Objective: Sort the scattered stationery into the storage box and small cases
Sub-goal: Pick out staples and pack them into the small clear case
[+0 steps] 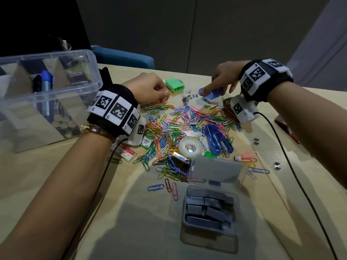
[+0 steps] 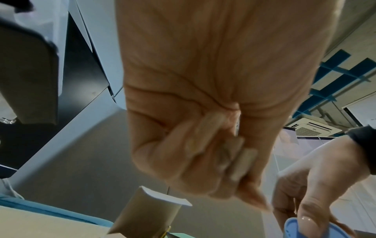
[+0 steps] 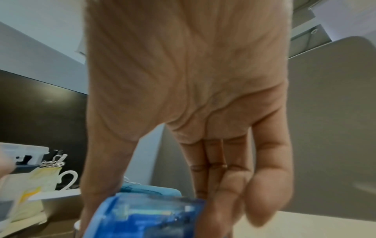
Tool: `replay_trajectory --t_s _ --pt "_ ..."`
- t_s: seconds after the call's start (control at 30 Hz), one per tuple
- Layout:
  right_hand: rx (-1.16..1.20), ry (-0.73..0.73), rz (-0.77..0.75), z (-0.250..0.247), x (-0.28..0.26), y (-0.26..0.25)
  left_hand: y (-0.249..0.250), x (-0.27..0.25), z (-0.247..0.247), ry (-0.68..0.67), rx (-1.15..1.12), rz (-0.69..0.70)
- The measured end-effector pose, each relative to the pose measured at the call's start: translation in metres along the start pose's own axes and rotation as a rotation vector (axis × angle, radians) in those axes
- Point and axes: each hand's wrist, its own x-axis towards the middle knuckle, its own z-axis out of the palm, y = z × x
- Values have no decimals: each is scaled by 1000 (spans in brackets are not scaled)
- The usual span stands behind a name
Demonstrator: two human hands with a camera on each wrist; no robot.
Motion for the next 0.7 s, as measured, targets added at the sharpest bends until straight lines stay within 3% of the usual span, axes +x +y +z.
replay_trajectory --t_s 0.2,0.3,0.4,0.53,0.7 --pt "-58 -74 -37 14 -7 -11 2 2 4 -13 -17 -37" --pt "-141 23 -99 18 -23 -16 9 -3 4 -59 0 -38" --pt "-187 92 -213 20 -51 -20 20 -12 5 -163 -20 17" --pt "-88 -32 -334 29 -102 -21 37 -26 6 -266 -186 150" --pt "-65 -71 -405 50 -144 -18 48 -35 13 -237 28 152"
